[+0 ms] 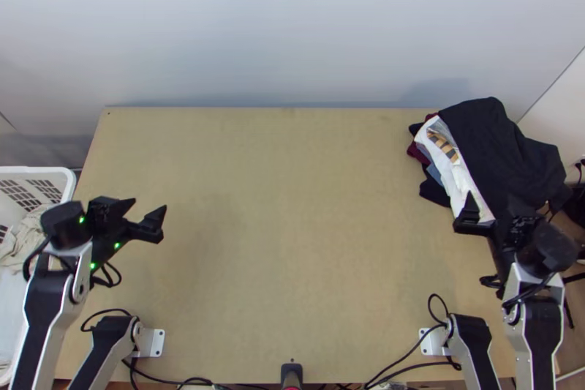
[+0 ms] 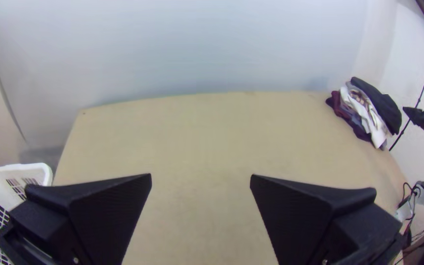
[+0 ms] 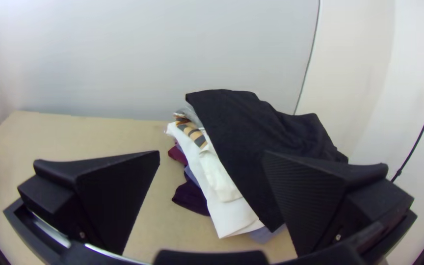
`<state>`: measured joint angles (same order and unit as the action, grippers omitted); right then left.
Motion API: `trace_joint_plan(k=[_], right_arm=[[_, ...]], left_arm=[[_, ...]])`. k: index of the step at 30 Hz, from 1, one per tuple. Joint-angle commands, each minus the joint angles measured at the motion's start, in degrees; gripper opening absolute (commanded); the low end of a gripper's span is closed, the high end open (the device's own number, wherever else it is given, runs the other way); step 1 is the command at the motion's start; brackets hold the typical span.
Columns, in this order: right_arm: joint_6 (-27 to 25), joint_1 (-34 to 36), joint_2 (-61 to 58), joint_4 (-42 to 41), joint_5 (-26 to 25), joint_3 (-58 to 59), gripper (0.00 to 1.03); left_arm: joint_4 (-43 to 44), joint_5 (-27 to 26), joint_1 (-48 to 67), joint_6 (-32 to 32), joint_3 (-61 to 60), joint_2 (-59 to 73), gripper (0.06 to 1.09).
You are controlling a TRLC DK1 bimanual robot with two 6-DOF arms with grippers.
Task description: Fold the t-shirt
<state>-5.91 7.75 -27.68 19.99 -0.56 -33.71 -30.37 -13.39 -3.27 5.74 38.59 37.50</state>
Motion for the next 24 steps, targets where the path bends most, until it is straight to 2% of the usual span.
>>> trace_joint_plan(k=[1, 4, 8, 13, 17, 19, 24], right_arm=[[-2.17, -6.25, 4.13, -5.93, -1.73, 5.5, 0.98], [-2.0, -8.1, 4.74, -6.8, -1.73, 5.94, 0.98], [-2.17, -12.58, 5.8, -8.21, -1.82, 7.61, 0.98], [-4.72, -14.69, 9.05, -10.94, -1.9, 10.07, 0.98], [-8.33, -17.5, 19.24, -15.51, -1.9, 14.03, 0.98], [-8.15, -17.94, 27.07, -18.05, -1.9, 17.45, 0.98], [-7.97, -17.86, 28.03, -21.83, -1.9, 21.06, 0.98]], left_arm=[[5.76, 2.49, -6.4, 3.84, -6.07, -10.43, 1.04], [8.13, 2.4, -10.53, 3.93, -9.41, -15.61, 1.04], [10.42, 1.52, -10.36, 2.35, -12.75, -22.55, 1.04], [14.02, -0.15, -9.83, 2.44, -14.68, -24.31, 1.04], [18.24, -0.68, -9.74, 2.96, -18.55, -26.77, 1.04], [21.67, -0.68, -9.74, 3.14, -21.63, -28.35, 1.04], [22.72, -0.76, -9.39, 3.05, -29.1, -37.76, 1.04]])
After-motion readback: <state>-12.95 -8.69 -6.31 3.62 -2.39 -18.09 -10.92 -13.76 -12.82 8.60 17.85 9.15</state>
